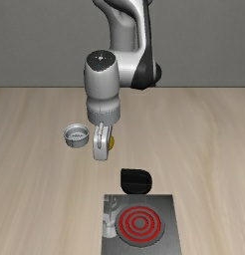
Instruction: Pick up the lemon and place it on the ramekin with the stove turned on
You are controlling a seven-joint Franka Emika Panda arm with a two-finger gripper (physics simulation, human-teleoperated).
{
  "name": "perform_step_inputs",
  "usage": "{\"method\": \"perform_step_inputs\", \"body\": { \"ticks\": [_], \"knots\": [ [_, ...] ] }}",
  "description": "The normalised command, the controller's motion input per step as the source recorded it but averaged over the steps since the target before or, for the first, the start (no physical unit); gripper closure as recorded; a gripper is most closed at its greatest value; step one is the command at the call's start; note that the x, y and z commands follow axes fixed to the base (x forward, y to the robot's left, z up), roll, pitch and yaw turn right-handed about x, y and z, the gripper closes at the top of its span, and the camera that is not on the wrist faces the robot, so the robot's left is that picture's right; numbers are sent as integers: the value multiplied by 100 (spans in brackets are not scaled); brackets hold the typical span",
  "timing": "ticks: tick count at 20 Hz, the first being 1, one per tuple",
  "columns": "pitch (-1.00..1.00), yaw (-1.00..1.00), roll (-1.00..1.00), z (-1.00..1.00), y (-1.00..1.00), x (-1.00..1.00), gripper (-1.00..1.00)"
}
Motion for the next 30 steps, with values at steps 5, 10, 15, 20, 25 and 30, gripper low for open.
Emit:
{"method": "perform_step_inputs", "body": {
  "ticks": [5, 10, 15, 20, 25, 30],
  "knots": [
    [0, 0, 0, 0, -100, 0, 100],
    [0, 0, 0, 0, -60, -40, 100],
    [0, 0, 0, 0, 0, -100, 100],
    [0, 0, 0, 0, 0, -60, -100],
    [0, 0, 0, 0, 0, 0, -100],
    [0, 0, 0, 0, 0, 0, -100]
  ]
}}
